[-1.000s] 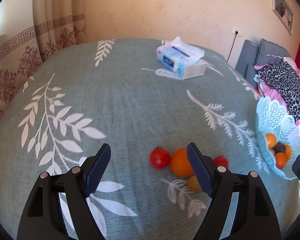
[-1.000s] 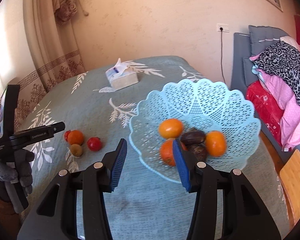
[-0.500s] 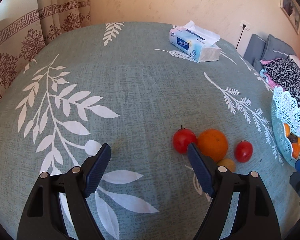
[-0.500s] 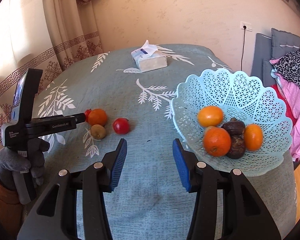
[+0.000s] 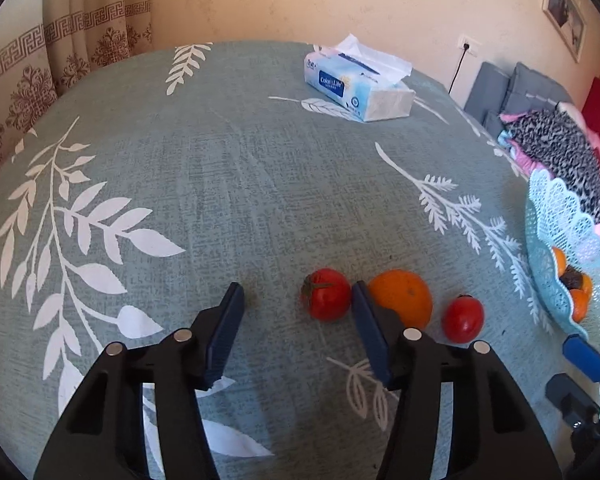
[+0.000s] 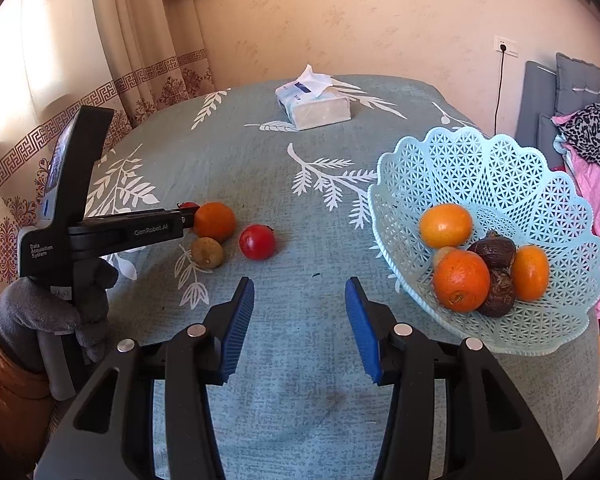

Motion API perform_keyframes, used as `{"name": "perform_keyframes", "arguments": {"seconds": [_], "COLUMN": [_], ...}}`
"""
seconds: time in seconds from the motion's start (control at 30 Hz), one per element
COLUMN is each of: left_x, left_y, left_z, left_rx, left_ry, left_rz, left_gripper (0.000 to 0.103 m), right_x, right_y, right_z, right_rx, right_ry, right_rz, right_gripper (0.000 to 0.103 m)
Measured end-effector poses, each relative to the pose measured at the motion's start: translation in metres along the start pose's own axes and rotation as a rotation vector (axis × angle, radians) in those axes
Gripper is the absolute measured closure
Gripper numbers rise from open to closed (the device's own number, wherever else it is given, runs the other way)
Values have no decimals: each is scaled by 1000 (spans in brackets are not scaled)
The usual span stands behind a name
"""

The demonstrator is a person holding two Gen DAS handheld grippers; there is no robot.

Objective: Organize fruits
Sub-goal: 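Grasp a red tomato with the left tool while the right tool grasps another tomato, then carry both tomatoes into the blue basket and open both tools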

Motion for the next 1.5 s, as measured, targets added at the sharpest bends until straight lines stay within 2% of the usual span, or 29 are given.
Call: {"name": "perform_keyframes", "arguments": {"seconds": [0.07, 0.13, 0.17, 0.6, 0.83, 0.97, 1.07, 1.5], "left_x": [2, 3, 4, 34, 41, 44, 43, 39], "left_y": [1, 2, 2, -3, -4, -1, 0, 0], "left_z": [2, 4, 6, -11, -13, -13, -14, -8], "left_rx": [4, 10, 7, 28, 31, 34, 36, 26], "left_ry": [41, 80, 92, 19, 12, 15, 15, 13], "left_rz": [8, 11, 14, 118, 141, 144, 143, 137], "left_gripper": [65, 75, 77, 77, 77, 77, 77, 77], "right_x": [-4, -8, -10, -52, -74, -85, -87, -54], "right_y": [-1, -1, -1, -14, -22, -22, -22, -32], "right_z": [-1, -3, -5, -25, -34, -39, -39, -38], "right_rx": [-1, -2, -1, 28, 57, 69, 74, 74], "right_ry": [-5, -14, -17, -35, -25, -23, -9, 0], "right_rz": [-12, -25, -31, -118, -136, -150, -146, -56], "right_gripper": [54, 54, 54, 54, 54, 65, 73, 73]}}
Point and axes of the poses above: each gripper's, at about its wrist camera, not at the fingertips, and x roughly against the way its jaws point, z to its right, y to its underside, the point moved 6 cm from there along -x, roughly the way its jaws point, and after that the axes turned 5 degrees about -x, right-handed, at the moved point
